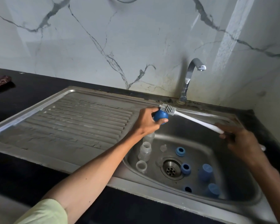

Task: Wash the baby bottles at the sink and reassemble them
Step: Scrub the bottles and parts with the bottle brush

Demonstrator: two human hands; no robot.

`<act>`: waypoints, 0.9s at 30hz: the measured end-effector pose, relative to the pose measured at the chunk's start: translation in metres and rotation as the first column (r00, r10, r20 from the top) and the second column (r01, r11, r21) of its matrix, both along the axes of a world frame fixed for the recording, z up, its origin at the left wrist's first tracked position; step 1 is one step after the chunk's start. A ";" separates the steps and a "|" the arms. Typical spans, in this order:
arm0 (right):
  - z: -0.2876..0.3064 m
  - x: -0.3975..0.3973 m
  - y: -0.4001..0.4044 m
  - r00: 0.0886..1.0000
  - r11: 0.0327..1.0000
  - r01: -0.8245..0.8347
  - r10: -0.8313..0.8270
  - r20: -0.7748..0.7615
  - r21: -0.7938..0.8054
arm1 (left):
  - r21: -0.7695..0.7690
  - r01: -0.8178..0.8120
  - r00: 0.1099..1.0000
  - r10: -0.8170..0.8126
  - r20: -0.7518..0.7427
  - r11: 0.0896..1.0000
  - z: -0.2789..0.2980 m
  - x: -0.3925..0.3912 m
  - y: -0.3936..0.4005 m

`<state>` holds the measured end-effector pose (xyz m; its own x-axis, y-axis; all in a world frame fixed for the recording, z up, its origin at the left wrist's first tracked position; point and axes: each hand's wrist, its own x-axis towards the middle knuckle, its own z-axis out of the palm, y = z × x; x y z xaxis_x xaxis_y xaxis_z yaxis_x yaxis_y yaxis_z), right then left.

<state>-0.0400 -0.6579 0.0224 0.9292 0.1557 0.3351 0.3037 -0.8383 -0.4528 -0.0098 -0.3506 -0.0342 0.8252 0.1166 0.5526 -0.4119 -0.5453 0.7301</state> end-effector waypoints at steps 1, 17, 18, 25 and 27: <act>-0.002 0.000 0.002 1.000 1.000 -0.003 0.003 0.002 0.007 | 0.017 -0.010 1.000 0.010 0.011 1.000 0.000 0.001 -0.001; -0.001 0.010 -0.021 0.991 0.994 -0.034 0.047 0.124 -0.108 | 0.101 -0.025 0.999 0.028 -0.026 0.995 0.007 -0.004 0.007; -0.003 0.010 -0.018 0.990 0.992 -0.058 0.072 0.123 -0.116 | 0.149 -0.011 0.998 0.019 -0.054 0.989 0.005 -0.004 0.006; -0.002 0.016 -0.028 0.988 0.994 -0.013 0.029 0.149 -0.106 | 0.192 0.007 0.995 0.012 -0.096 0.981 0.005 -0.001 0.002; -0.002 0.017 -0.026 0.987 0.992 -0.029 0.048 0.154 -0.123 | 0.252 -0.003 0.996 0.027 -0.088 0.968 0.004 -0.001 0.002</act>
